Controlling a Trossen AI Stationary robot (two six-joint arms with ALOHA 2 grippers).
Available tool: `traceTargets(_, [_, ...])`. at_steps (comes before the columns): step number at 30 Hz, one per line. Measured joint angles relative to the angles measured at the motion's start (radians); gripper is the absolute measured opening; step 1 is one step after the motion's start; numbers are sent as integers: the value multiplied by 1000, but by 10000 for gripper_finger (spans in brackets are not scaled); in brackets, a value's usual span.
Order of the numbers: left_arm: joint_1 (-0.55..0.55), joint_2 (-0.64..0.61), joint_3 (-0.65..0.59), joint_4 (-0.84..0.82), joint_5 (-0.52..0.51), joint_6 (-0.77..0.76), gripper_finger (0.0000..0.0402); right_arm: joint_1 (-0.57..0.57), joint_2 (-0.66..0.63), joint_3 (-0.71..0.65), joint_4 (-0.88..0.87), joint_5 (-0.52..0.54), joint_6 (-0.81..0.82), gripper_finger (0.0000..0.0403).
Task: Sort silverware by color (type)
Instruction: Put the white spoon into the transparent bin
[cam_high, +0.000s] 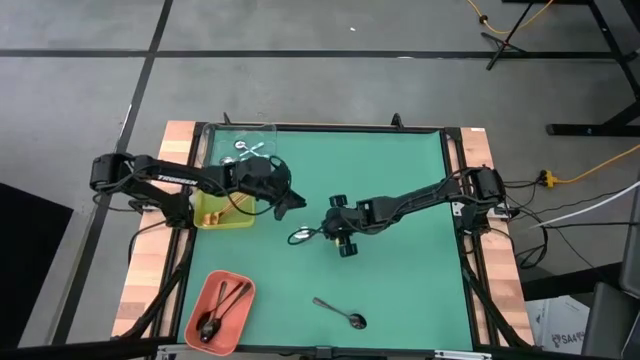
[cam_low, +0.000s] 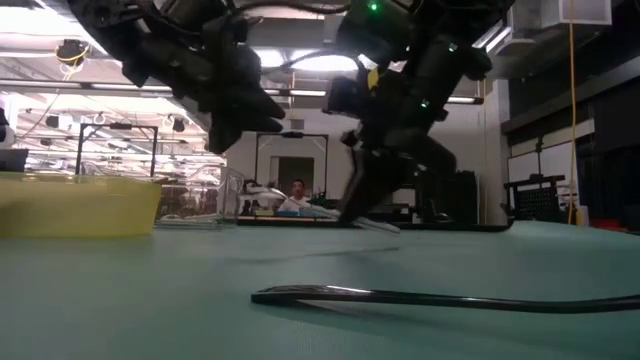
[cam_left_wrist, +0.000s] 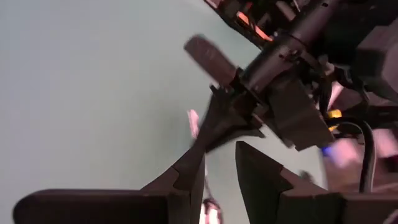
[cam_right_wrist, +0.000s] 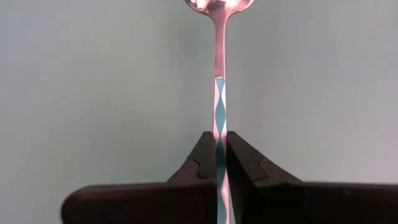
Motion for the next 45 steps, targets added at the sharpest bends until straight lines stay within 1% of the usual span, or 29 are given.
traceTargets(4, [27, 0, 0, -44, 116, -99, 84, 0, 0, 0, 82, 49, -87, 2])
traceTargets(7, [39, 0, 0, -88, 177, -162, 84, 0, 0, 0, 149, 84, -169, 2])
traceTargets(11, [47, 0, 0, -117, 234, -228, 84, 0, 0, 0, 239, 134, -275, 1])
traceTargets(15, [47, 0, 0, -121, 260, -289, 84, 0, 0, 0, 315, 167, -401, 1])
traceTargets(20, [47, 0, 0, -122, 266, -332, 84, 0, 0, 0, 374, 181, -534, 1])
traceTargets(25, [46, 0, 1, -137, 266, -363, 84, 0, 0, 0, 408, 183, -619, 1])
traceTargets(27, [45, 0, 1, -143, 265, -383, 84, 0, 0, 0, 428, 204, -645, 1])
traceTargets(30, [45, 0, 1, -156, 265, -385, 84, 0, 0, 0, 456, 235, -675, 1])
traceTargets(35, [45, 0, 1, -165, 264, -409, 84, 0, 0, 0, 495, 249, -724, 1])
traceTargets(40, [44, 0, 2, -160, 292, -409, 84, 0, 0, 0, 512, 249, -733, 1])
traceTargets(45, [38, 0, 2, -159, 290, -409, 84, 0, 0, 0, 511, 250, -733, 1])
